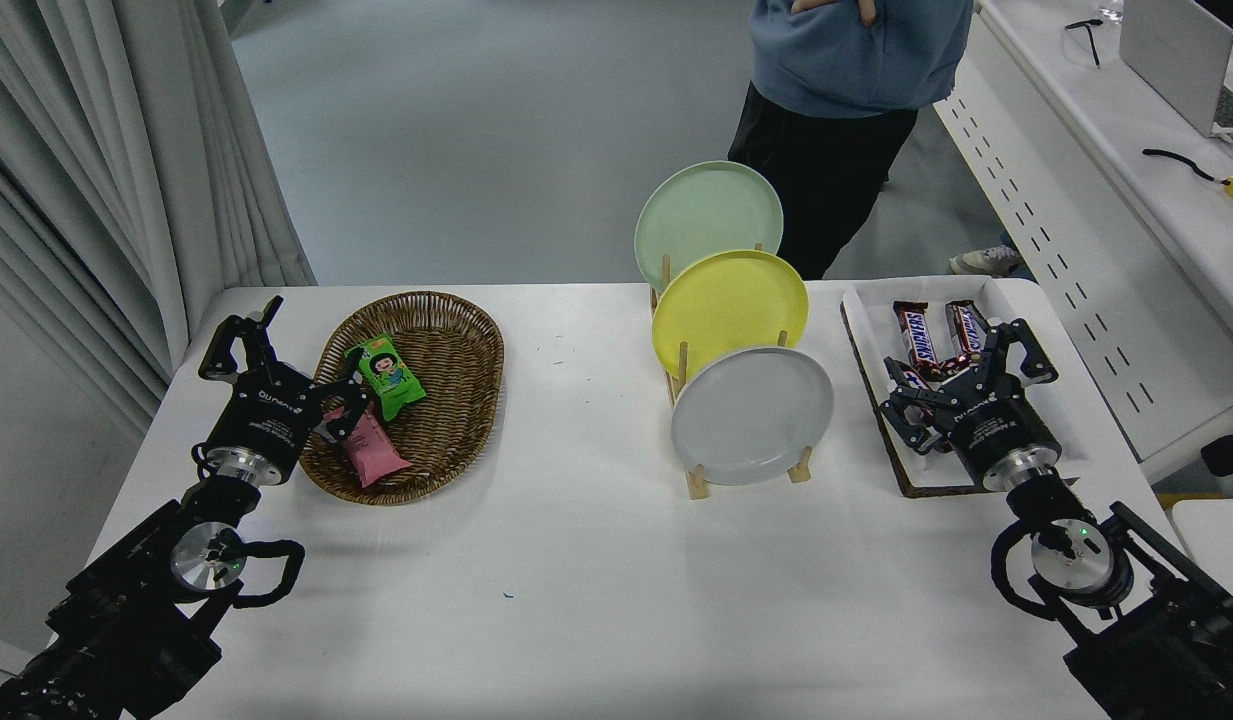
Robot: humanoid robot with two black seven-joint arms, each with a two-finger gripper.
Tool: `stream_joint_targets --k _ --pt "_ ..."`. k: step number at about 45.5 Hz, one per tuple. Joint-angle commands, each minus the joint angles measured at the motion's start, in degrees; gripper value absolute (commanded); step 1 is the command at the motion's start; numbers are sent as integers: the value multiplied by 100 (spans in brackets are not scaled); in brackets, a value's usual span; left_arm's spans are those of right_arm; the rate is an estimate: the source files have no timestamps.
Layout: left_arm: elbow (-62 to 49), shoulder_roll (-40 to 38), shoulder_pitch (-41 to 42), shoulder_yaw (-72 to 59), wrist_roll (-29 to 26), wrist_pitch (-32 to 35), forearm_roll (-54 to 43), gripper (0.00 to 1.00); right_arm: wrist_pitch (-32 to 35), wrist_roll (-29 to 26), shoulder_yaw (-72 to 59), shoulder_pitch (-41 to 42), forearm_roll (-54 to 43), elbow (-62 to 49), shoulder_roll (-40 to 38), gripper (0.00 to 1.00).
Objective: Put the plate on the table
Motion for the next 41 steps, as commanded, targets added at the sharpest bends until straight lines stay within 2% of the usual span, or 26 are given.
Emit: stream_joint_targets --k 1,41 --pt "0 0 0 0 -7 0 0 100 -1 0 86 25 4 -157 12 100" --pt "0 -9 0 0 -7 0 -9 100 -71 -18 -63 139 4 -165 -137 100"
